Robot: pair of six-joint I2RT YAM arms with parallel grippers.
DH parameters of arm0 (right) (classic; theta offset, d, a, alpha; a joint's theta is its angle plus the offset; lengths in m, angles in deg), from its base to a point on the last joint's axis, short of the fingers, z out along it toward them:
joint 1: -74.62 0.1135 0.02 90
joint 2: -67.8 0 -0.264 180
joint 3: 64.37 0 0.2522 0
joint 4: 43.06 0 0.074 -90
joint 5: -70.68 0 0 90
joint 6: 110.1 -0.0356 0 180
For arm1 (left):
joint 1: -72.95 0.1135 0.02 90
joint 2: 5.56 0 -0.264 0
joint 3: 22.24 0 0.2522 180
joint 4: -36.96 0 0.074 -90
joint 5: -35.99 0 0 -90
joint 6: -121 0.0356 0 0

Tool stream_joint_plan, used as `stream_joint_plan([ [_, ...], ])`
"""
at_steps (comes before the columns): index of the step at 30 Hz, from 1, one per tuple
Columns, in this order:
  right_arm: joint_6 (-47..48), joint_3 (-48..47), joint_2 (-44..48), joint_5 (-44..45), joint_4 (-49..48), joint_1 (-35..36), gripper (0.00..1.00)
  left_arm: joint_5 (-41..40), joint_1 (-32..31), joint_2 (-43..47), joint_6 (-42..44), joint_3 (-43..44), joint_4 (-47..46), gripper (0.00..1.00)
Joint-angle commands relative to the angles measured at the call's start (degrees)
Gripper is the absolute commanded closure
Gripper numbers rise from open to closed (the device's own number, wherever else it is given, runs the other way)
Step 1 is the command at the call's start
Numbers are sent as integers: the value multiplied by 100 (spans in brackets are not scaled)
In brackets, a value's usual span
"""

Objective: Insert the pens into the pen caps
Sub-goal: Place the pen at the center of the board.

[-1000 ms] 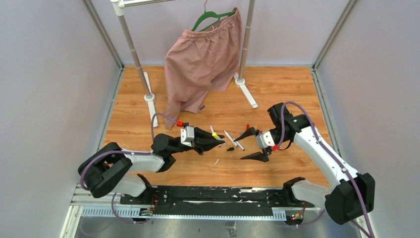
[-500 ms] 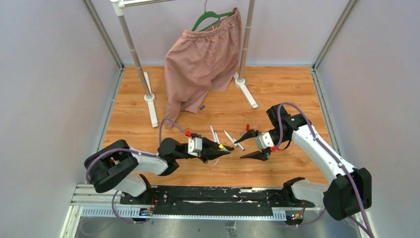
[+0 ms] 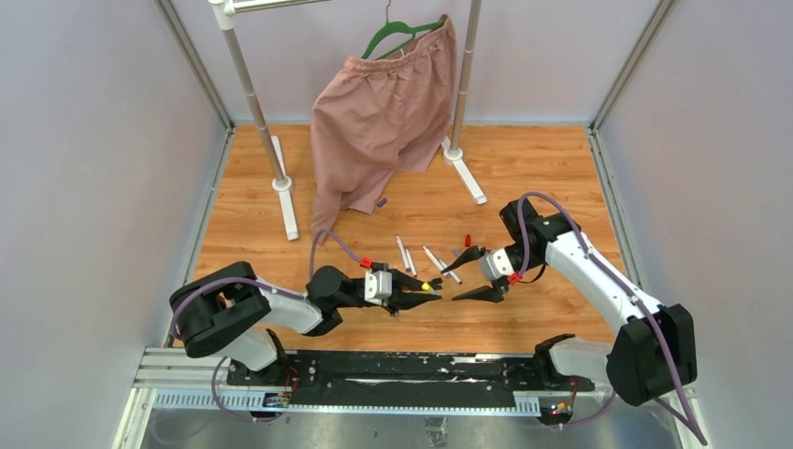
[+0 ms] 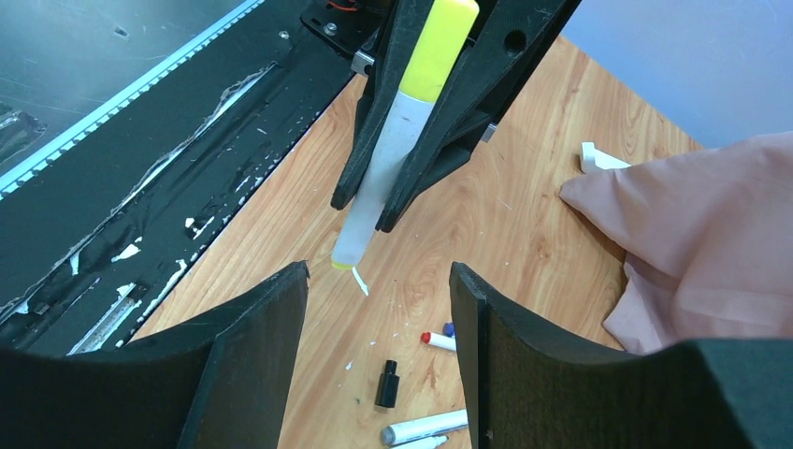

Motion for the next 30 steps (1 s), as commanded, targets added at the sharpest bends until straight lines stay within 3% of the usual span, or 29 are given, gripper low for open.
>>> stream_joint_plan([
  [1,144,84,-143,-139,159,129,38,-315,-148,-102,360,107,-285,100],
  [15,81,-9,-662,-98,139,480,49,-757,-297,-162,493,119,-289,100],
  [30,-601,-266,-1023,-248,86,731,61,-1078,-334,-97,618,41,-288,100],
])
